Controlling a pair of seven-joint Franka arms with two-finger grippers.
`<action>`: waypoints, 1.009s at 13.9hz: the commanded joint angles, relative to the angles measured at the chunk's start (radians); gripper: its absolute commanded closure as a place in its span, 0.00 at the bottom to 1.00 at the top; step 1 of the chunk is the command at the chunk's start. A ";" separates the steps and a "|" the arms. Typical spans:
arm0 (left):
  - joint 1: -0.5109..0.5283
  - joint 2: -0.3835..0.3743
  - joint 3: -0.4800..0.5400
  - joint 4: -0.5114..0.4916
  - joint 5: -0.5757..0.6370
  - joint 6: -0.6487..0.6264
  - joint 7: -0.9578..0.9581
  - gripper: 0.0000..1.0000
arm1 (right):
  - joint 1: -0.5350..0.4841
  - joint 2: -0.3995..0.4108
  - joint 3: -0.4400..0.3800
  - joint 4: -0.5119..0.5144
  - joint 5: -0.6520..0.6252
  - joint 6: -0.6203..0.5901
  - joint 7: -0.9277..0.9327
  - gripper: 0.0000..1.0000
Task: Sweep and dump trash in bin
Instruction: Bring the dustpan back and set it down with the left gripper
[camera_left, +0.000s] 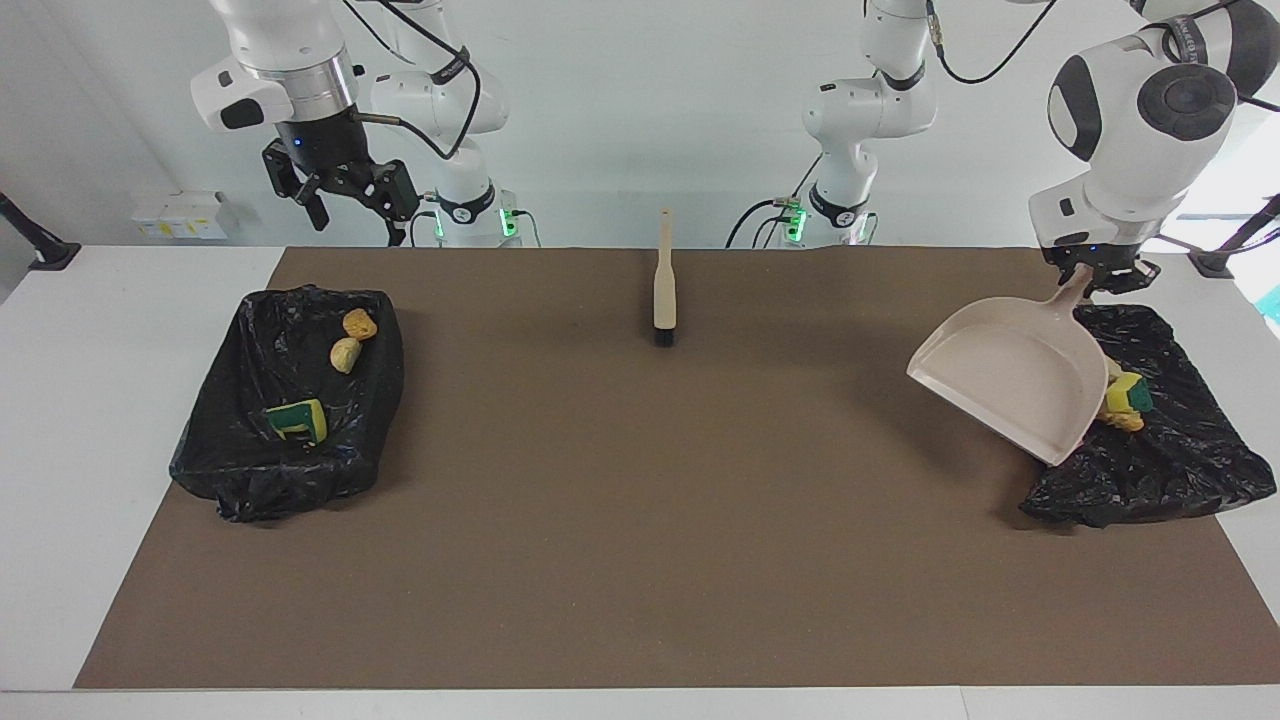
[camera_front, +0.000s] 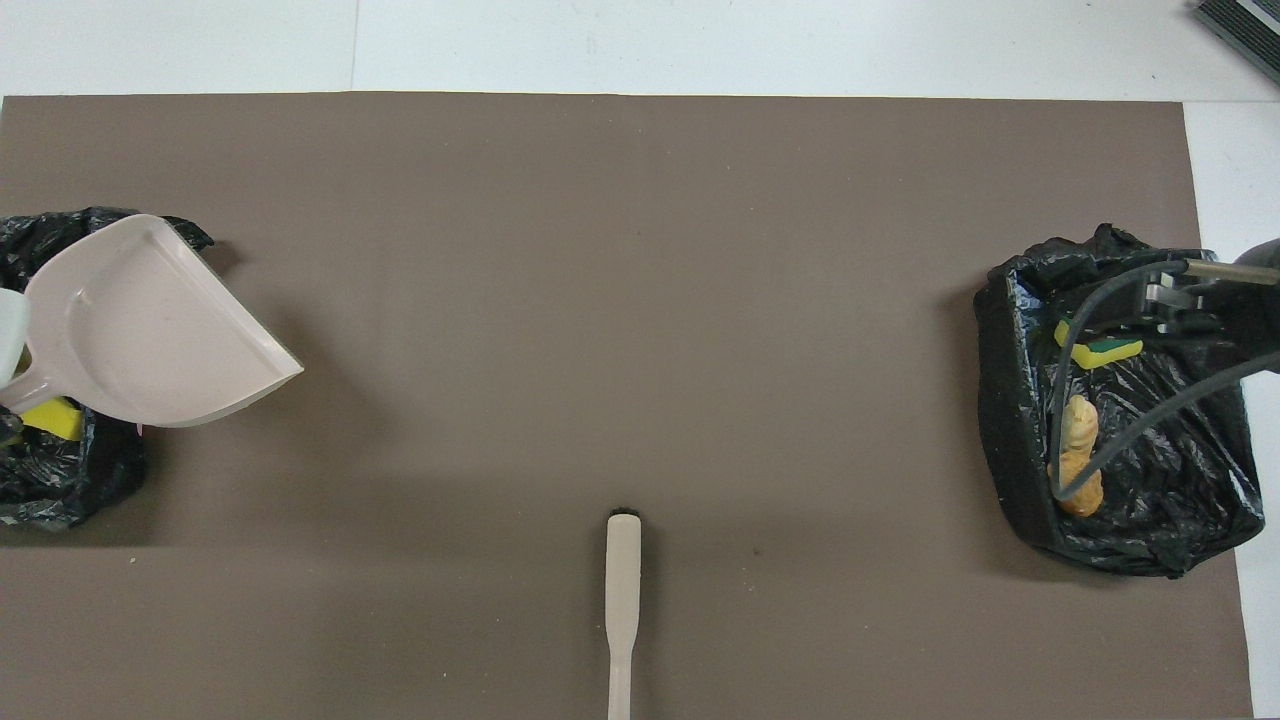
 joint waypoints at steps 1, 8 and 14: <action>-0.089 -0.042 0.013 -0.043 -0.087 -0.001 -0.178 1.00 | 0.013 0.001 -0.035 0.021 0.018 -0.027 -0.077 0.00; -0.358 -0.054 0.015 -0.084 -0.311 0.049 -0.808 1.00 | 0.043 -0.004 -0.069 0.012 0.023 -0.027 -0.085 0.00; -0.557 0.108 0.015 -0.061 -0.386 0.289 -1.099 1.00 | 0.031 -0.006 -0.070 0.011 0.066 -0.048 -0.172 0.00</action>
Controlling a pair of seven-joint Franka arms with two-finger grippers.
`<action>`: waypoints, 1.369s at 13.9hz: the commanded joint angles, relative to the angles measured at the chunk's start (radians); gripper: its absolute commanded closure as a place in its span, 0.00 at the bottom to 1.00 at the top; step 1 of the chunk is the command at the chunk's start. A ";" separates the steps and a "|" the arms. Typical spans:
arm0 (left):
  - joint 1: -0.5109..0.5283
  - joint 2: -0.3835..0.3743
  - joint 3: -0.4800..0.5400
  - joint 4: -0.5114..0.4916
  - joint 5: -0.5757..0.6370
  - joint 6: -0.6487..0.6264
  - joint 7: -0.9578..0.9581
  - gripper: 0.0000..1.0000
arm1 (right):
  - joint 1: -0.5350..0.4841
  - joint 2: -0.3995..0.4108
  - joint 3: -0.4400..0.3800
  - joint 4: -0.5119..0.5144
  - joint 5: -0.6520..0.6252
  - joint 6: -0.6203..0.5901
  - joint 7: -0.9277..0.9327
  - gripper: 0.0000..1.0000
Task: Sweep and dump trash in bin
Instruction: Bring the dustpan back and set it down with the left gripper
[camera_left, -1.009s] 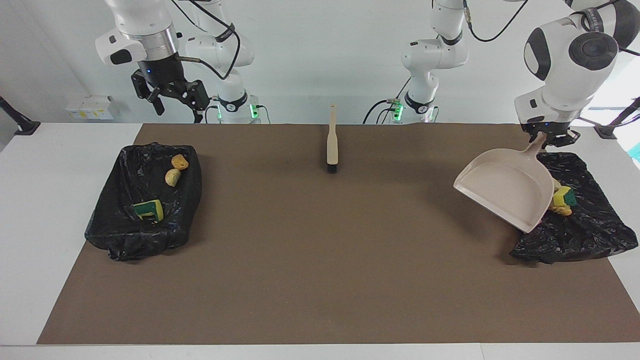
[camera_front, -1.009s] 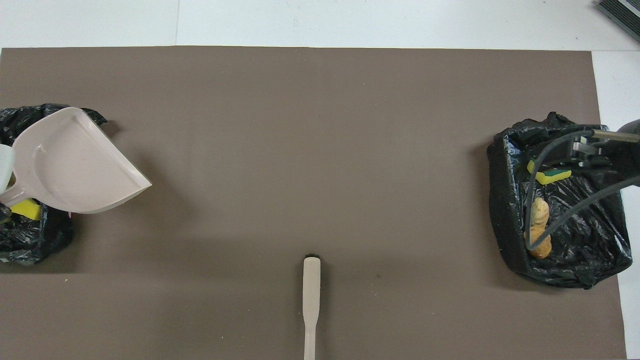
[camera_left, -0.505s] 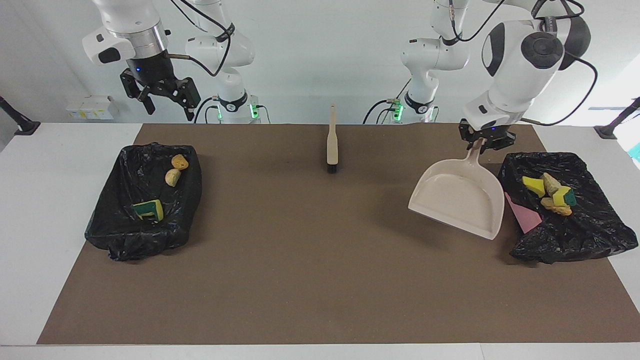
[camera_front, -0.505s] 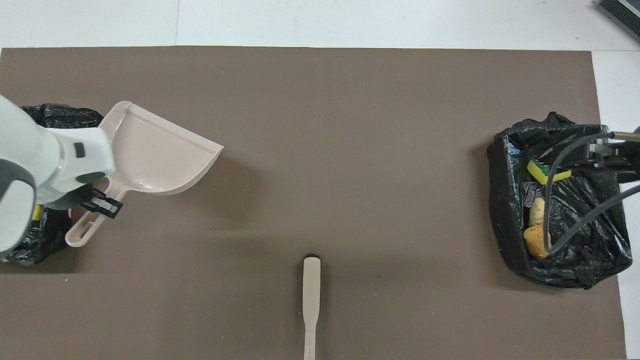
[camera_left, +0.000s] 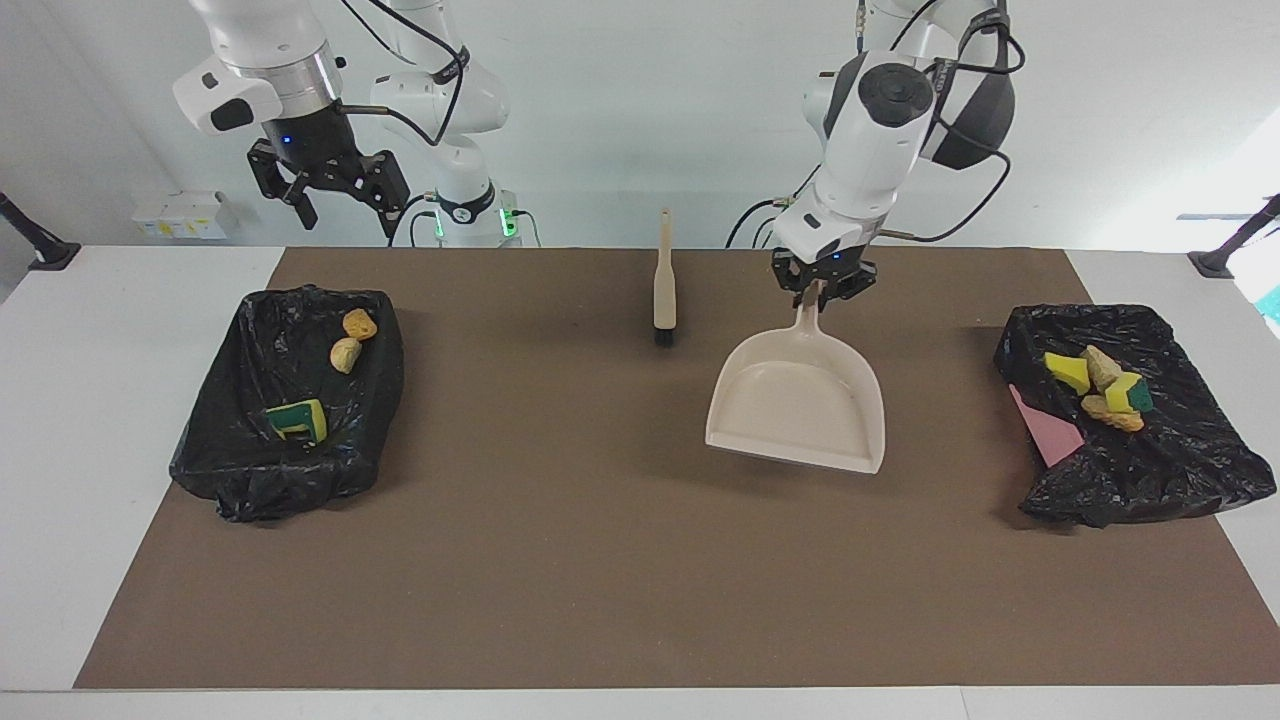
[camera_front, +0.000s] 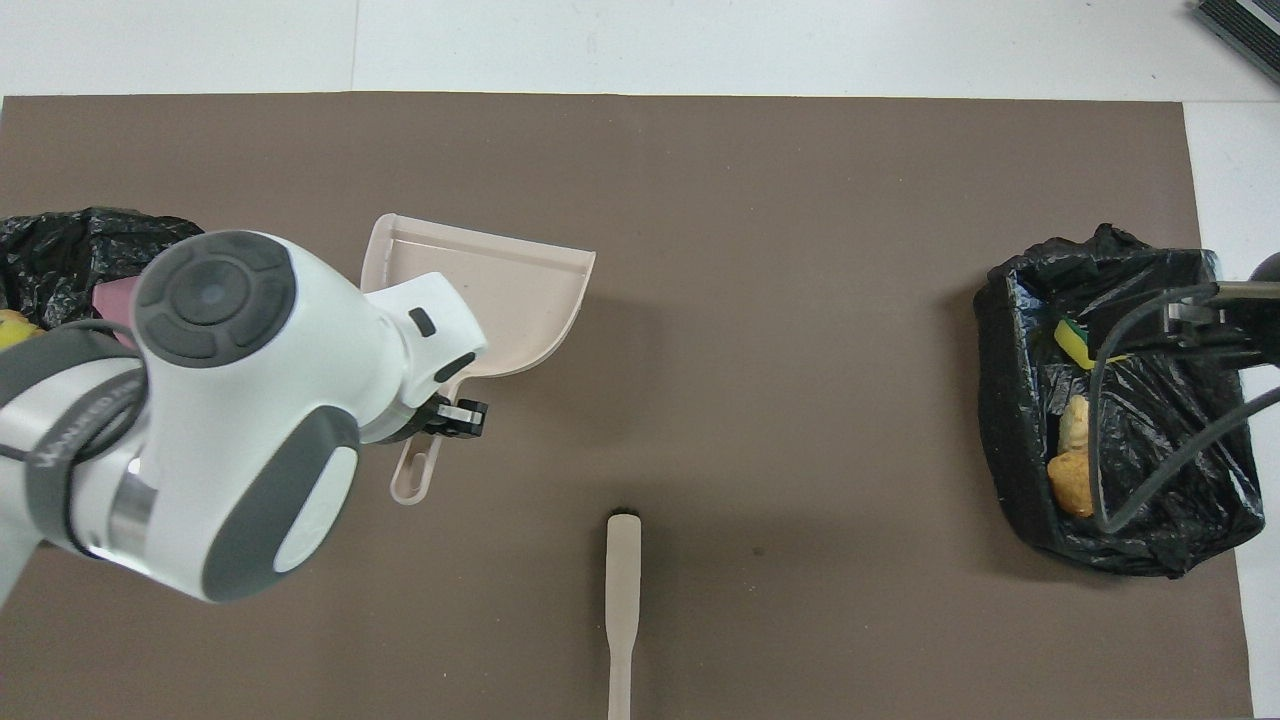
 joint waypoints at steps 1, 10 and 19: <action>-0.086 0.120 0.022 0.035 -0.038 0.101 -0.082 1.00 | -0.008 -0.008 -0.004 0.000 0.030 -0.018 -0.039 0.00; -0.189 0.254 0.021 0.032 -0.071 0.299 -0.311 0.24 | -0.016 -0.014 -0.002 -0.005 0.016 -0.018 -0.027 0.00; -0.058 0.208 0.046 0.075 -0.055 0.276 -0.306 0.00 | -0.017 -0.014 0.000 -0.005 0.011 -0.018 -0.027 0.00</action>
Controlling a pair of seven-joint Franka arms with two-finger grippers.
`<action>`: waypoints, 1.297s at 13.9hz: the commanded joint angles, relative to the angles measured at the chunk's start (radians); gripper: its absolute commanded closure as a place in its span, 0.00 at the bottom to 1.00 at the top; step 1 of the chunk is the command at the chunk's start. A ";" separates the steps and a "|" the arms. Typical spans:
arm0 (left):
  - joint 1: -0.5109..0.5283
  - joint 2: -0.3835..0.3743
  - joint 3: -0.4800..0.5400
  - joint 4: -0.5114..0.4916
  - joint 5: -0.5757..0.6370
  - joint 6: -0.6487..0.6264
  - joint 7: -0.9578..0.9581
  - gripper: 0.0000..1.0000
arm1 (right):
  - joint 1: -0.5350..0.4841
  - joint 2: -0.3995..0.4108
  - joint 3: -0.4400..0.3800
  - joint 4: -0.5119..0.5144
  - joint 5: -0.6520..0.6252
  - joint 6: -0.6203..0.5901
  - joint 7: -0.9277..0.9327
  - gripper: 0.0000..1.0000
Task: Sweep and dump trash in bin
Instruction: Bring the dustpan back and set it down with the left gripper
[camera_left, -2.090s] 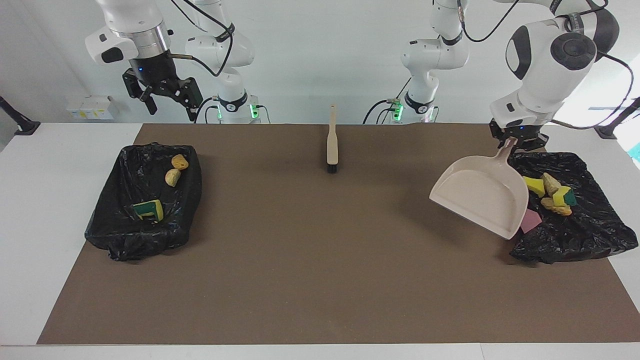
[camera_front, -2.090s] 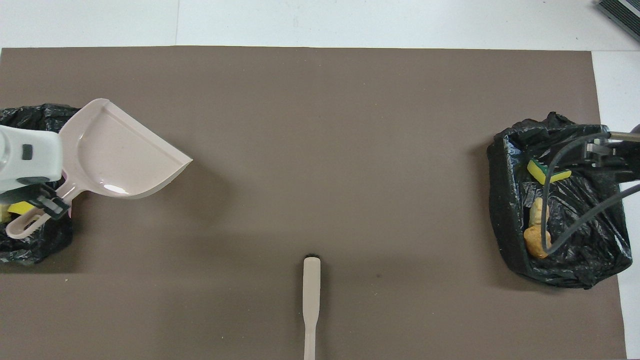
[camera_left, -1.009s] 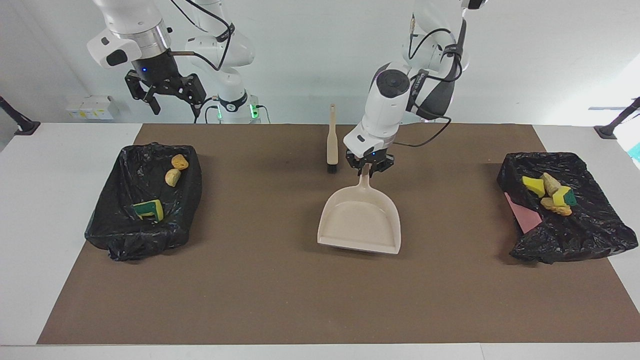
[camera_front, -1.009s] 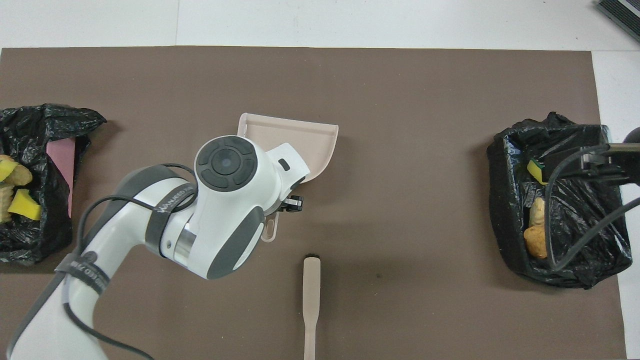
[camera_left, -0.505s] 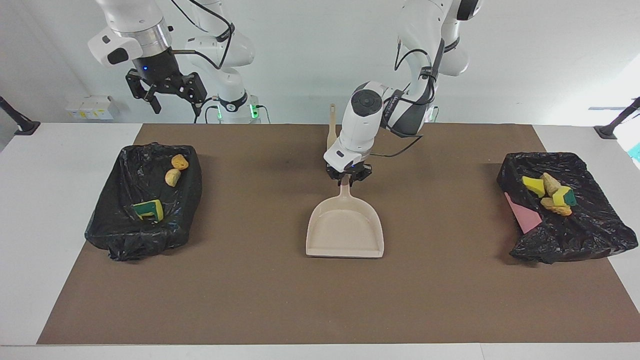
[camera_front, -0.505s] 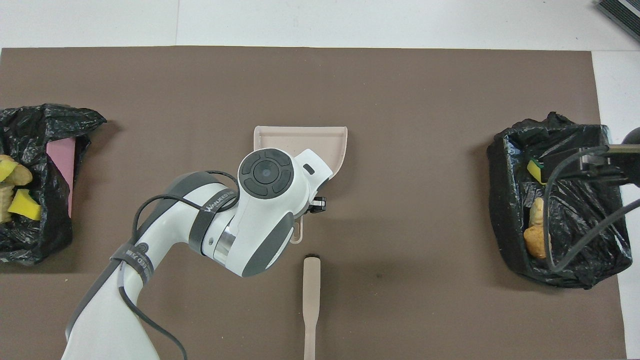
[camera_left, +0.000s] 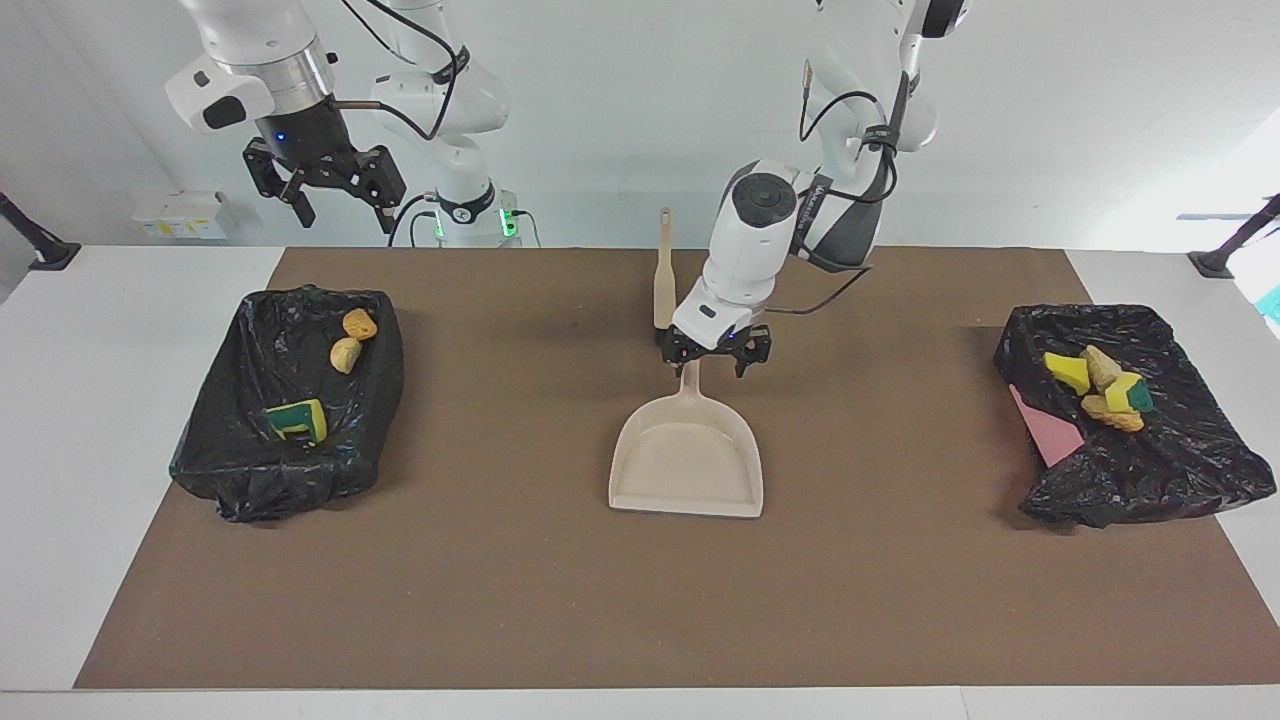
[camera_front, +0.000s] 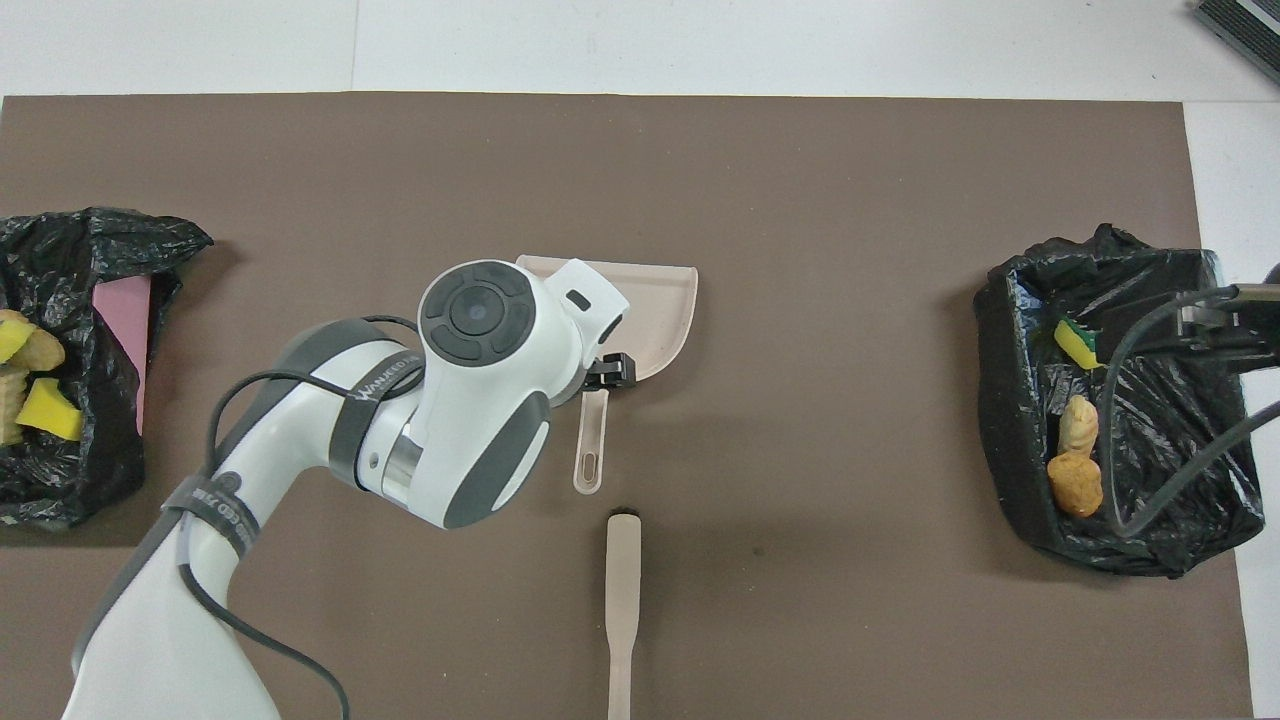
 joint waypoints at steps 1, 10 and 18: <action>0.086 -0.037 -0.005 0.017 0.005 -0.020 0.029 0.00 | -0.012 -0.009 0.006 -0.005 0.003 -0.012 -0.020 0.00; 0.340 -0.066 0.002 0.171 0.007 -0.224 0.293 0.00 | -0.012 -0.009 0.006 -0.005 0.005 -0.012 -0.020 0.00; 0.542 -0.072 0.004 0.238 0.003 -0.361 0.566 0.00 | -0.012 -0.009 0.006 -0.005 0.003 -0.012 -0.020 0.00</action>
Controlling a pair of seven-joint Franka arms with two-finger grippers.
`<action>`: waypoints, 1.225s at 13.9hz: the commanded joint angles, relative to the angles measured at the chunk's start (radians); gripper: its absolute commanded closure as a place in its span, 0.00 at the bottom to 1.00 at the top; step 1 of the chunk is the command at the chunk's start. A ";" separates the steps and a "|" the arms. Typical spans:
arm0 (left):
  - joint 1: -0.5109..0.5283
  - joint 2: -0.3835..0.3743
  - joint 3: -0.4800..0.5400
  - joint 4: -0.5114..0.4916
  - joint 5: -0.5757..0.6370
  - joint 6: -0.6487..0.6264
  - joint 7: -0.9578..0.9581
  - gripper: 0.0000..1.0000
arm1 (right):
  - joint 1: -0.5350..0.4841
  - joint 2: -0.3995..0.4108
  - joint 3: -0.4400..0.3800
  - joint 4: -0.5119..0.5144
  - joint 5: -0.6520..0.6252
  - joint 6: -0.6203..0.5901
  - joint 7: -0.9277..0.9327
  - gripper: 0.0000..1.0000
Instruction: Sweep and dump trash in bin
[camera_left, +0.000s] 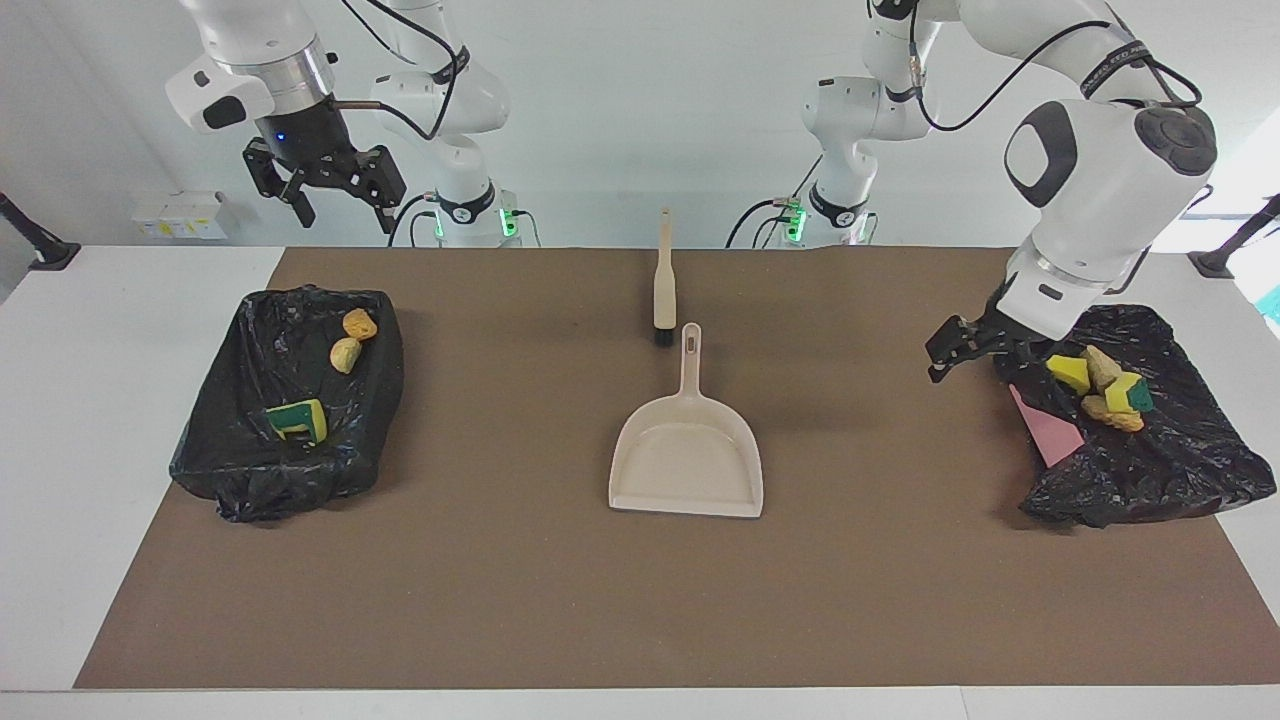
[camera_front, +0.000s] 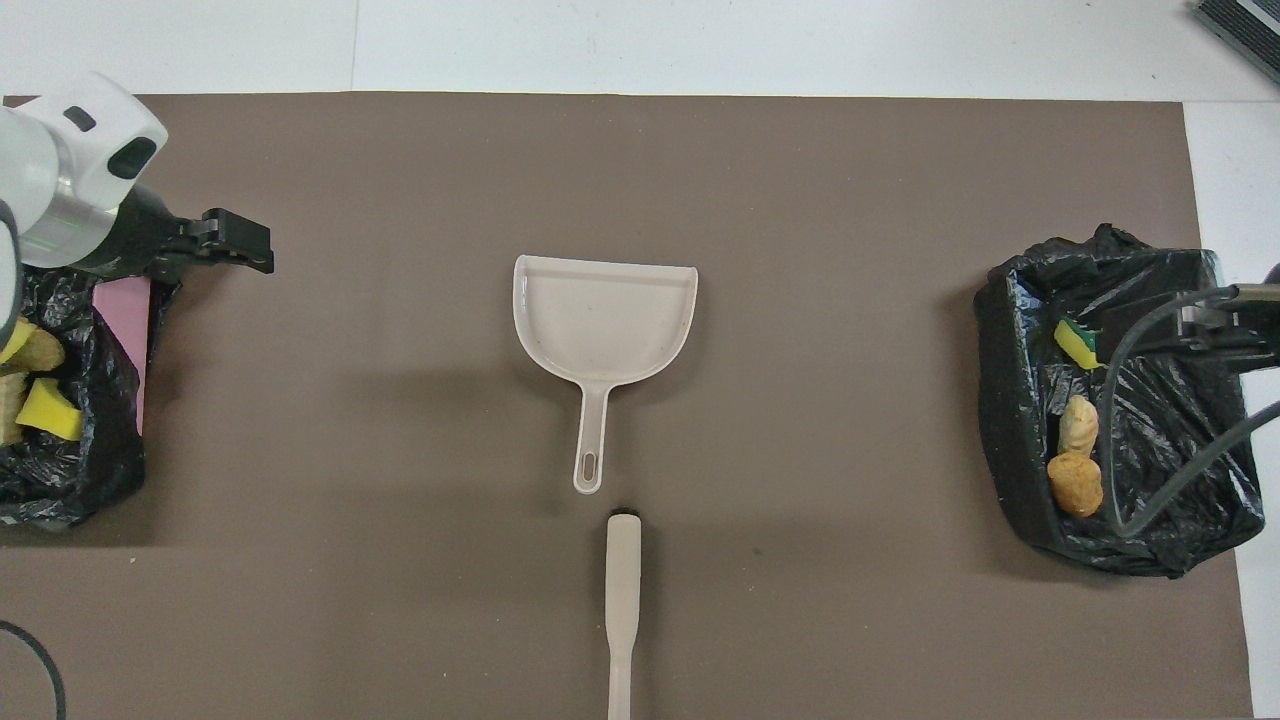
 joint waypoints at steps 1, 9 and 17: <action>0.070 -0.002 -0.013 0.027 -0.002 -0.049 0.066 0.00 | -0.012 -0.009 0.006 -0.005 0.005 -0.013 -0.020 0.00; 0.077 -0.152 -0.013 -0.037 0.010 -0.077 0.097 0.00 | -0.012 -0.009 0.006 -0.005 0.005 -0.013 -0.020 0.00; 0.070 -0.220 -0.013 -0.060 0.063 -0.147 0.167 0.00 | -0.012 -0.009 0.005 -0.005 0.003 -0.013 -0.020 0.00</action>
